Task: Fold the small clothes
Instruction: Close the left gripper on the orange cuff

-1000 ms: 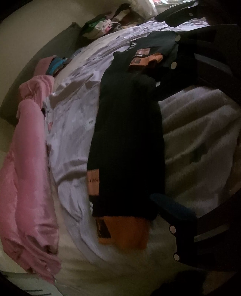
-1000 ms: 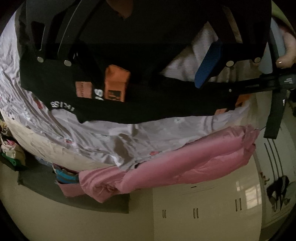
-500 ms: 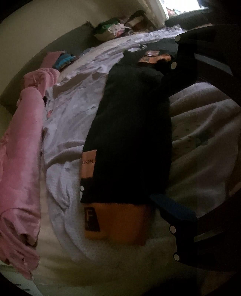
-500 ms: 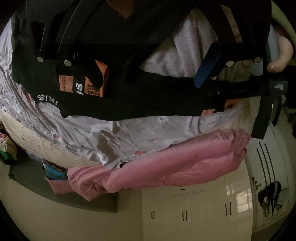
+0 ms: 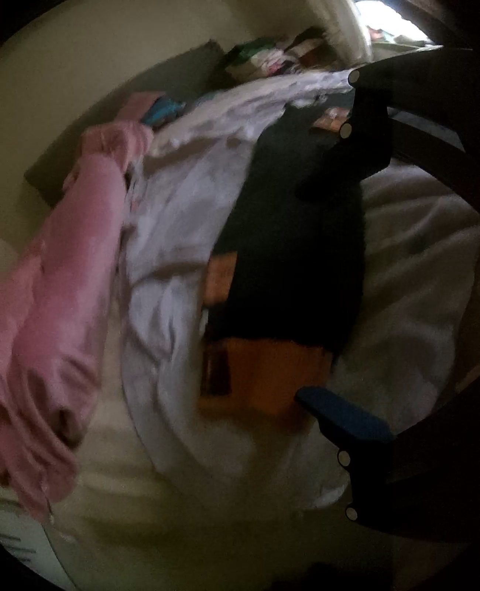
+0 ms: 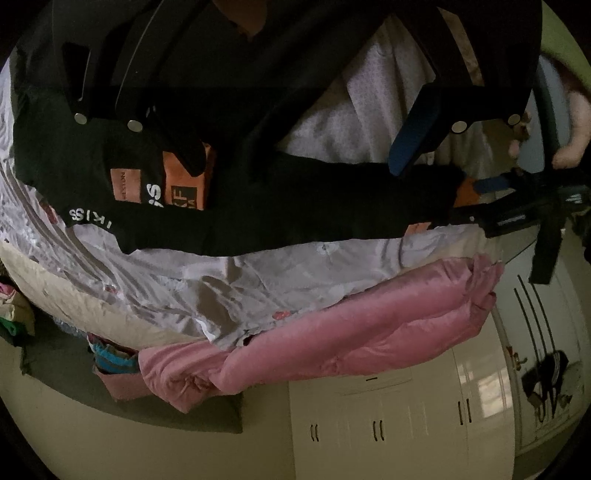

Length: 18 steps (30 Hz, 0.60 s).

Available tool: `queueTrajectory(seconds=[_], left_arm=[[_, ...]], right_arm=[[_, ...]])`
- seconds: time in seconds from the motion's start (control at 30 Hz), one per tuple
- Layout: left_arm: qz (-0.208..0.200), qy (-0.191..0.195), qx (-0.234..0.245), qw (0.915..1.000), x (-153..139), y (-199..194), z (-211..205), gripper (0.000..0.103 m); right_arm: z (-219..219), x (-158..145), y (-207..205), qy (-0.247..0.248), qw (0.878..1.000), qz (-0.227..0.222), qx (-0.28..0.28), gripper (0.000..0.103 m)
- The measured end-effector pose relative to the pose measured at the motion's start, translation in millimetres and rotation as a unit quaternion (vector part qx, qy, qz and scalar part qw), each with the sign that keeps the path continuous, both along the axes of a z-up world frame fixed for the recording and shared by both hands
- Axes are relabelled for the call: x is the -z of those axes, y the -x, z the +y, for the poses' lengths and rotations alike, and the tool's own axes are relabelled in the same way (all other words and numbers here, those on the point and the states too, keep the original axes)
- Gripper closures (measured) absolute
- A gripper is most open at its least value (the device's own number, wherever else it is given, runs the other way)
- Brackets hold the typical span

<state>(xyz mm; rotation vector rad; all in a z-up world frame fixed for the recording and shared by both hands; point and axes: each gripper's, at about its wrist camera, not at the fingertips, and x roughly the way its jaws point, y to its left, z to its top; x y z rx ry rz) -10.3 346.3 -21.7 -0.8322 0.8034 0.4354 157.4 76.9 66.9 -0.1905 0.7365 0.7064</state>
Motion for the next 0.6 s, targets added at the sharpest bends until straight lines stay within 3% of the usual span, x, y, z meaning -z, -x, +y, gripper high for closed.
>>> queueTrajectory(seconds=[0.17, 0.23, 0.3, 0.37, 0.43, 0.5, 0.6], left_arm=[[-0.007, 0.011, -0.020, 0.9997, 13.4, 1.9, 13.2, 0.010], [-0.001, -0.013, -0.019, 0.9997, 11.1, -0.8, 10.6, 0.020], [0.011, -0.035, -0.025, 0.9990, 10.2, -0.5, 10.7, 0.053], [0.015, -0.046, -0.032, 0.9983, 10.1, -0.5, 13.5, 0.068], [0.007, -0.042, -0.028, 0.9987, 9.7, 0.2, 14.5, 0.076], [-0.007, -0.045, -0.021, 0.9988, 6.0, 0.6, 12.6, 0.101], [-0.041, -0.047, -0.011, 0.9980, -5.6, 2.7, 8.7, 0.103]], right_arm=[[-0.5, 3.2, 1.9, -0.003, 1.000, 0.004, -0.004, 0.005], [-2.7, 4.9, 1.1, -0.004, 1.000, 0.008, 0.000, 0.005], [-4.9, 5.5, 0.6, -0.006, 1.000, 0.011, 0.003, 0.005], [-9.2, 5.0, 1.2, -0.009, 1.000, 0.013, 0.007, 0.005], [-13.6, 4.4, 1.7, -0.011, 1.000, 0.013, 0.011, 0.005], [-19.6, 3.0, 1.2, -0.017, 1.000, 0.014, 0.018, 0.005], [-27.1, 1.2, -0.1, -0.023, 0.999, 0.016, 0.026, 0.005]])
